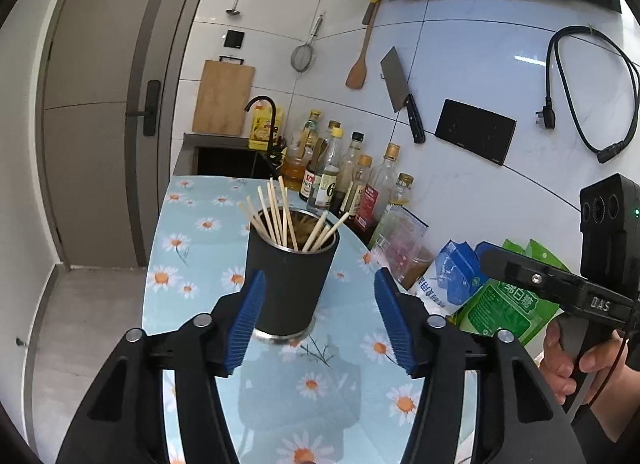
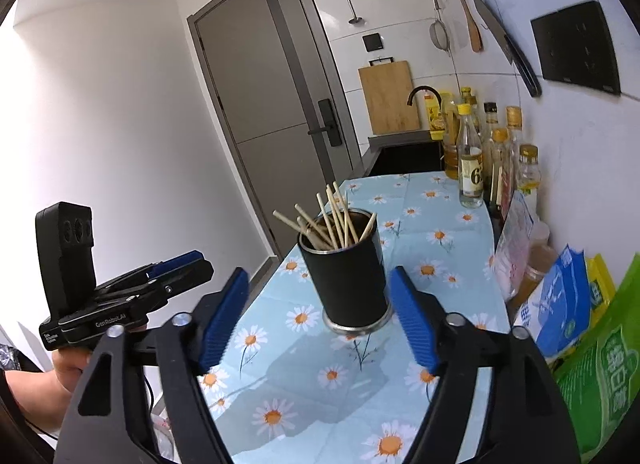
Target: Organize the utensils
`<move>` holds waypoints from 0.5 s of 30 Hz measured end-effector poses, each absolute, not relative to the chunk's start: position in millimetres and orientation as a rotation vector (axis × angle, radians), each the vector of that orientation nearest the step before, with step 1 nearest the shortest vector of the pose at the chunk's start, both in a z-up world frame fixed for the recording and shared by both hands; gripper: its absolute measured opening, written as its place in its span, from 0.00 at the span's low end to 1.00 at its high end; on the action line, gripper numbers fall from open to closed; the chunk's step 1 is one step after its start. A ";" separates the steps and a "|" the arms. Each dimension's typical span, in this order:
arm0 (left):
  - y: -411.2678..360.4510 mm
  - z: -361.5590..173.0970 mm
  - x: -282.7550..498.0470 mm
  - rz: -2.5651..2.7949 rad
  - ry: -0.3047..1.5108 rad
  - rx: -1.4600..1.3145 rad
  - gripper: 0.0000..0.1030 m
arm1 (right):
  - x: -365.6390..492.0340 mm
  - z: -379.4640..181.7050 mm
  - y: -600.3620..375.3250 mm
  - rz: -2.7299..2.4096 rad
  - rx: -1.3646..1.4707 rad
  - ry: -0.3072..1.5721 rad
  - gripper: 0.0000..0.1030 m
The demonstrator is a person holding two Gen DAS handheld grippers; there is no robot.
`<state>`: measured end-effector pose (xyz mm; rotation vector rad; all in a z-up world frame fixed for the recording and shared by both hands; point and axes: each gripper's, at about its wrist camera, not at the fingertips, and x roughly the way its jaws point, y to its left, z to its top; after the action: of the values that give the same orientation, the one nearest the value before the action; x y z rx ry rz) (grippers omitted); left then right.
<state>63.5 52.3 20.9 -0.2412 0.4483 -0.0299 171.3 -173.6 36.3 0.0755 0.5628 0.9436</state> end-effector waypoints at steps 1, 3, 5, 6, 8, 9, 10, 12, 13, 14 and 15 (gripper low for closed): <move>50.5 18.9 60.4 -0.013 0.445 -0.235 0.65 | 166.6 33.8 -176.1 0.950 0.071 0.553 0.90; 47.6 13.2 57.4 0.001 0.459 -0.236 0.77 | 161.9 30.2 -178.9 0.953 0.063 0.542 0.95; 45.9 5.2 55.5 0.031 0.489 -0.243 0.91 | 158.8 25.0 -180.0 0.946 0.052 0.554 0.95; 45.6 1.4 54.2 0.045 0.501 -0.252 0.93 | 157.0 21.9 -180.3 0.939 0.050 0.564 0.95; 43.9 -5.9 52.4 0.065 0.527 -0.252 0.93 | 152.7 13.9 -182.2 0.937 0.049 0.581 0.95; 42.5 -9.7 51.1 0.068 0.537 -0.250 0.93 | 151.7 11.3 -182.6 0.937 0.047 0.584 0.95; 40.6 -14.5 49.8 0.069 0.551 -0.247 0.93 | 149.7 7.3 -183.1 0.938 0.042 0.589 0.95; 38.0 -21.0 48.5 0.078 0.573 -0.239 0.93 | 147.6 0.4 -182.7 0.934 0.028 0.602 0.95; 36.9 -24.6 47.7 0.076 0.584 -0.242 0.93 | 146.9 -3.3 -182.4 0.932 0.021 0.608 0.95; 36.5 -26.9 47.1 0.075 0.590 -0.244 0.93 | 146.9 -6.5 -182.1 0.931 0.018 0.615 0.95; 35.8 -29.2 47.0 0.078 0.598 -0.242 0.93 | 147.6 -8.9 -181.4 0.929 0.015 0.622 0.95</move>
<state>47.0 35.8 -29.2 -0.2421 0.5976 0.0777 147.6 -181.4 -8.9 0.0146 0.6221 0.9287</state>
